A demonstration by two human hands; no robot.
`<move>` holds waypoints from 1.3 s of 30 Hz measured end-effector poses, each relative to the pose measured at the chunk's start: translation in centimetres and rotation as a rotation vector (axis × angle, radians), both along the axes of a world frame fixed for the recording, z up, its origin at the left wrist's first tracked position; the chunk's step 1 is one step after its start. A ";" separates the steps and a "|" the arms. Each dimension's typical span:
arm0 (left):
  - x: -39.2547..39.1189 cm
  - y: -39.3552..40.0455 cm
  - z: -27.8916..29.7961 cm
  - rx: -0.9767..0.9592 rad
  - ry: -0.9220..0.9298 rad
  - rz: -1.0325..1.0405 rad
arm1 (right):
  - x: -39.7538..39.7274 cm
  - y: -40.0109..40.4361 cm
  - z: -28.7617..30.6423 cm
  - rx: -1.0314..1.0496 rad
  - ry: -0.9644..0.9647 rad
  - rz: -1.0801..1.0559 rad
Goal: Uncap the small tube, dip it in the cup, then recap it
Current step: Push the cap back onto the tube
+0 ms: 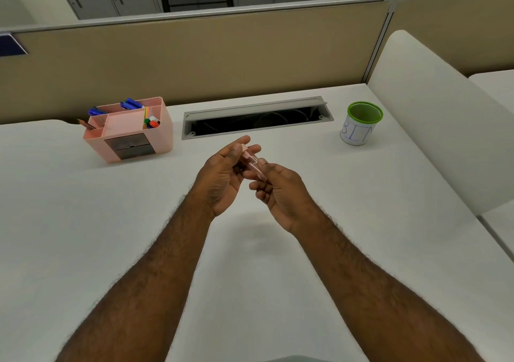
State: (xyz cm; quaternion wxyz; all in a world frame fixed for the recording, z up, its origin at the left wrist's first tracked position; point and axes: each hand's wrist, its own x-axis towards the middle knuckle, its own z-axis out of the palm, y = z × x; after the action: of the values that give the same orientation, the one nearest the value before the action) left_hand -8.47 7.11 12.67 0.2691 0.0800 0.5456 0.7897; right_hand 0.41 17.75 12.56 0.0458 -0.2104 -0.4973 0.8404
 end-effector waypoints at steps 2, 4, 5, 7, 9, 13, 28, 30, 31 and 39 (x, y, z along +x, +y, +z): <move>0.0 0.1 -0.1 -0.005 0.028 -0.004 | 0.0 -0.2 0.1 -0.057 -0.007 -0.003; -0.1 0.1 -0.1 -0.005 0.045 0.005 | -0.1 -0.3 0.4 -0.067 -0.018 -0.017; -0.1 0.2 -0.1 0.002 0.049 0.012 | -0.3 -0.4 0.5 -0.068 -0.021 -0.022; -0.1 0.2 -0.1 0.026 0.052 0.027 | -0.5 -0.5 0.8 -0.089 -0.026 -0.023; -0.1 0.1 -0.2 0.049 0.054 0.034 | -0.6 -0.5 1.2 -0.167 -0.044 -0.006; 0.0 0.0 -0.3 0.063 0.064 0.029 | -0.6 -0.7 1.7 -0.594 -0.069 0.054; -0.2 0.0 0.6 -0.027 0.035 0.075 | -2.0 -2.2 0.0 1.130 -0.049 -0.057; -0.1 -0.1 0.5 -0.008 0.016 0.084 | -2.1 -2.2 -0.6 1.253 -0.022 -0.112; 0.0 -0.1 0.4 0.002 0.004 0.087 | -2.2 -2.2 -0.8 1.247 -0.006 -0.129; 0.0 -0.8 0.8 0.014 0.039 0.065 | -2.3 -3.1 1.1 0.361 -0.029 -0.040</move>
State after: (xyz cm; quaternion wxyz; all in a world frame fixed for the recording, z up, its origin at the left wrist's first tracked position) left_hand -8.45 6.28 13.48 0.2320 0.0796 0.5476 0.8000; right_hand -1.84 14.67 13.71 0.0922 -0.2208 -0.6365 0.7332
